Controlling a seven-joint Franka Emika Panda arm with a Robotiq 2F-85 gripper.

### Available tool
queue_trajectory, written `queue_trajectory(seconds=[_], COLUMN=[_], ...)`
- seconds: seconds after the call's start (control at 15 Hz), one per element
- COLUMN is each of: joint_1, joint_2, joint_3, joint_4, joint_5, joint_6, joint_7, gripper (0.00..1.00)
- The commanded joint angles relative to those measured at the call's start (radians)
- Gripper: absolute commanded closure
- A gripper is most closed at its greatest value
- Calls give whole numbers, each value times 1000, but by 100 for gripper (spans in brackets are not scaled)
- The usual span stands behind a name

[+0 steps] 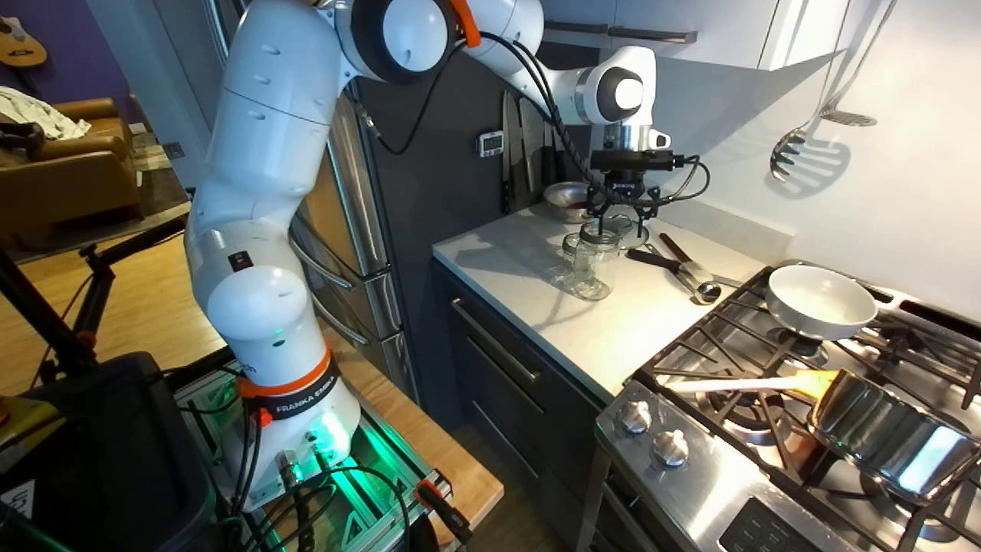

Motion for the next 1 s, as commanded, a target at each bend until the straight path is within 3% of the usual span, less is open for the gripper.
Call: queue_trajectory(seconds=[0.0,0.53,0.73,0.93], joint_1=[-6,-9,-11,-13], joint_2=[-28,-34,-45,-71], joint_3=[1,0,3,6], joint_4=[-43,-57,-57,-60], joint_5=[-18,-12,-4,5], joint_6=[-13,-5,2,3], joint_7=[-16,-22,-25,-28], gripper=[17,16,0,0])
